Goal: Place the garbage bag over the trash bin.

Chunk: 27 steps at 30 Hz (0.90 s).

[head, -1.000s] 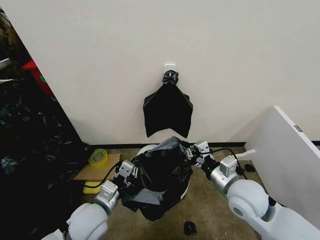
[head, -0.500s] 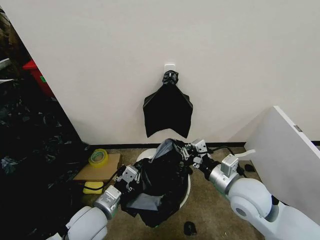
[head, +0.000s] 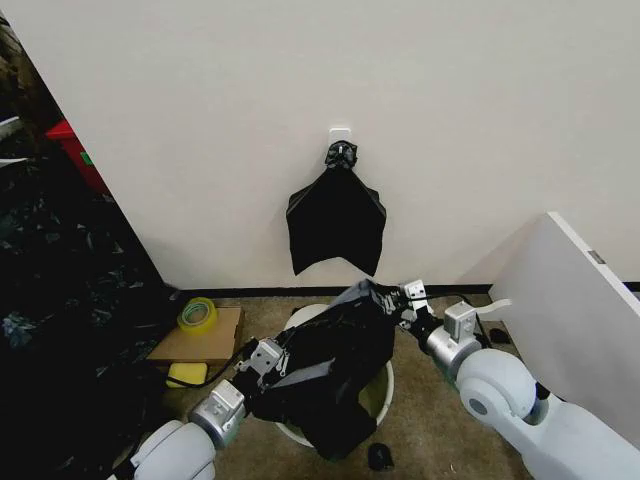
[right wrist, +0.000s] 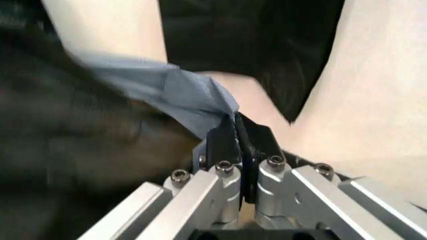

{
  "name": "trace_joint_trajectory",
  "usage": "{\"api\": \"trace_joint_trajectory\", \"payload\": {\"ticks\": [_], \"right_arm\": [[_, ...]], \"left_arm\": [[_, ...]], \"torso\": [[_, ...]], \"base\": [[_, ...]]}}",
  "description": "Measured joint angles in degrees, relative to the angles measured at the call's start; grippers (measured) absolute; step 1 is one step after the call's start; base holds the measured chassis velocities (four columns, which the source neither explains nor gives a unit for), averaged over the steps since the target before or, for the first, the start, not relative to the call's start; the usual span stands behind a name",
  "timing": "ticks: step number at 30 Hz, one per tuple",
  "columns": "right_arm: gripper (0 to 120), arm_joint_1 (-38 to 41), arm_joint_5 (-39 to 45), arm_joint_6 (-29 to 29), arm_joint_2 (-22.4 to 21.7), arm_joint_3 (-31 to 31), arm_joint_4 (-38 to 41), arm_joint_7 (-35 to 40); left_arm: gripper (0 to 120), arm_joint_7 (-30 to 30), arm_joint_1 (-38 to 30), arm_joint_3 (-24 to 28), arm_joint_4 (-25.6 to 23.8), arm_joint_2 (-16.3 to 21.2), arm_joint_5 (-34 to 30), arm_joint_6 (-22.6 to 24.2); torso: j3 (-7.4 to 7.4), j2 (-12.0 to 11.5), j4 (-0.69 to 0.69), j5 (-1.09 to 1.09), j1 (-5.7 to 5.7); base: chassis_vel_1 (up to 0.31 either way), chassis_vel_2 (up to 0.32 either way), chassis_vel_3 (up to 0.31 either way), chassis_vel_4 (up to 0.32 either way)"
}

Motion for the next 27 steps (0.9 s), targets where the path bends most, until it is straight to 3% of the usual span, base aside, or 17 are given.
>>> {"api": "trace_joint_trajectory", "payload": {"ticks": [5,12,19,27], "right_arm": [[0,-2.55,-1.92,0.38,-2.77,0.88,0.72,-4.13],[0,-2.82,4.00,0.83,-1.75,1.09,0.84,-5.45],[27,-4.90,12.30,0.42,-0.20,4.99,3.54,-0.69],[50,-5.65,14.65,2.65,0.86,7.23,4.44,5.53]], "left_arm": [[1,-4.61,-0.63,-1.02,0.51,-1.50,-3.75,-0.76],[1,-5.55,-0.70,-1.51,-0.19,-1.83,-7.90,-0.70],[1,-6.30,-1.34,-1.56,1.11,-2.15,-9.90,0.73],[1,-8.25,-1.87,-1.79,2.11,-3.31,-12.89,3.58]], "torso": [[0.00,0.00,0.02,-0.01,0.00],[0.00,0.00,0.01,0.01,0.00],[0.00,0.00,0.01,0.00,0.00],[0.00,0.00,0.02,0.00,0.00]], "base": [[0.000,0.000,0.000,0.000],[0.000,0.000,0.000,0.000],[0.000,0.000,0.000,0.000],[0.000,0.000,0.000,0.000]]}}
